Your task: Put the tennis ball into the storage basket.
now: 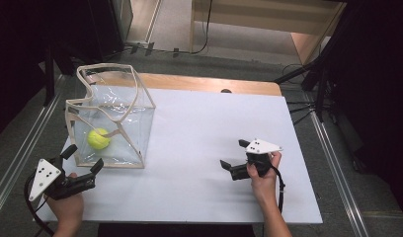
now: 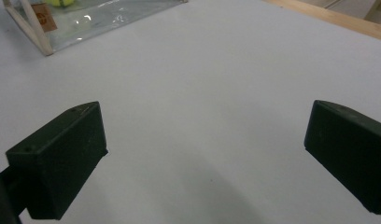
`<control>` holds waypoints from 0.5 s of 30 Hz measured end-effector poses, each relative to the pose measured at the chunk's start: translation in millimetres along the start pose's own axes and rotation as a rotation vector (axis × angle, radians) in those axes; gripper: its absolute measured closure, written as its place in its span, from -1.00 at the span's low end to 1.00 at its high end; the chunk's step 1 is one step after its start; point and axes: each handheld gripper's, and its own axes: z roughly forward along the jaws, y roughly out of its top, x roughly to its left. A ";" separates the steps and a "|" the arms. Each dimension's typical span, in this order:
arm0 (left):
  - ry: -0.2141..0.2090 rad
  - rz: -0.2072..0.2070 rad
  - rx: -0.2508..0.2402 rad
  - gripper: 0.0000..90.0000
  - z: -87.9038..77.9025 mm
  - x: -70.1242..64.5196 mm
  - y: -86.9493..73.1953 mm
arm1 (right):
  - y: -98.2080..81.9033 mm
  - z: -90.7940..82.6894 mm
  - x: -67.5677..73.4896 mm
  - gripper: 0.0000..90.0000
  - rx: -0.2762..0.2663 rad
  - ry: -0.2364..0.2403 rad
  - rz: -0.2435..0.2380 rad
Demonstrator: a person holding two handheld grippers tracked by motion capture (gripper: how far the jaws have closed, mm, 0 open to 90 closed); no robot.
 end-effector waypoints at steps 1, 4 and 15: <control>0.000 -0.001 -0.001 -0.88 0.1 -0.2 0.0 | -1.6 -1.5 -1.0 -1.00 -0.006 -0.004 0.004; 0.000 0.000 0.000 -0.88 0.1 -0.2 0.0 | -10.0 -10.6 -5.8 -1.00 -0.015 -0.024 0.020; 0.000 0.001 0.003 -0.88 0.0 -0.5 0.0 | -24.8 -31.3 -16.4 -1.00 -0.037 -0.075 0.053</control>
